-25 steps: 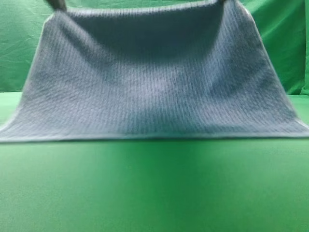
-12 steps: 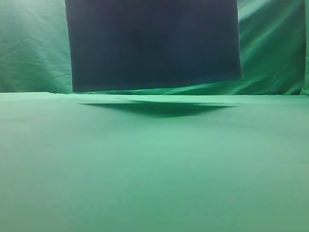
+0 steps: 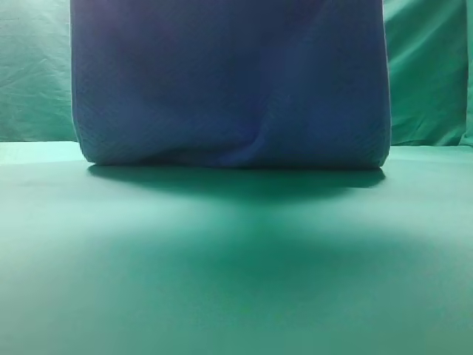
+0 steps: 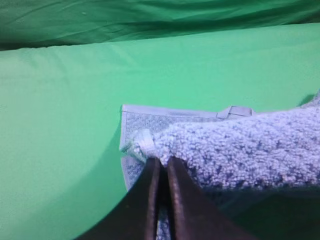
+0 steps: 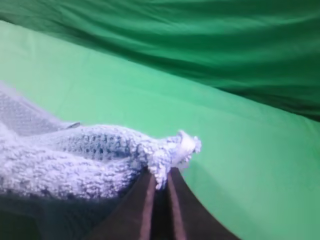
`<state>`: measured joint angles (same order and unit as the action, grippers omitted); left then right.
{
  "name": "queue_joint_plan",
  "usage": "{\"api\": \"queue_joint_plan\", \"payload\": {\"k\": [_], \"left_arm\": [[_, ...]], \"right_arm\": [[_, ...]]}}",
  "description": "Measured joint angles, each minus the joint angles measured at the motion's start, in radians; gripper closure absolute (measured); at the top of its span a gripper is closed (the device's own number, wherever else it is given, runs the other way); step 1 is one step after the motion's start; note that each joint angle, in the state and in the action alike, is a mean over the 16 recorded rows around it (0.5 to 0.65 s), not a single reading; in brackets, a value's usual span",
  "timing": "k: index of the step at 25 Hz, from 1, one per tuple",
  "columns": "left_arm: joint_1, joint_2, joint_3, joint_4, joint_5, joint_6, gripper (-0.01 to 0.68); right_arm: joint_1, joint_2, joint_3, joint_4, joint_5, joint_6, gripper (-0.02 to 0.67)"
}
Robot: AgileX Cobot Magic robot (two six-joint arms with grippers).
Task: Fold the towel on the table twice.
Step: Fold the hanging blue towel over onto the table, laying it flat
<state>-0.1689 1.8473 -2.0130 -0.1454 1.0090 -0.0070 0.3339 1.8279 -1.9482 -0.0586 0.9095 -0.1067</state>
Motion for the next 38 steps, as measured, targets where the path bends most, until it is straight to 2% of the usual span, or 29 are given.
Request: {"api": "queue_joint_plan", "payload": {"k": [5,20,32,38], "left_arm": [[0.000,-0.113,0.176,-0.012,-0.027,-0.002,0.673],[-0.005,-0.587,0.847,-0.133,-0.140,0.013,0.673],[-0.006,-0.866,1.191,-0.213,-0.108,0.048,0.673],[-0.006,-0.947,1.324,-0.264,-0.099,0.053,0.673]], "right_arm": [[0.001,-0.100,0.158,0.009,0.002,0.008,0.649],[0.033,-0.483,0.730,0.085,-0.086,0.011,0.649],[0.151,-0.699,1.020,0.086,-0.079,0.095,0.649],[0.176,-0.798,1.138,0.104,-0.066,0.151,0.649]]}}
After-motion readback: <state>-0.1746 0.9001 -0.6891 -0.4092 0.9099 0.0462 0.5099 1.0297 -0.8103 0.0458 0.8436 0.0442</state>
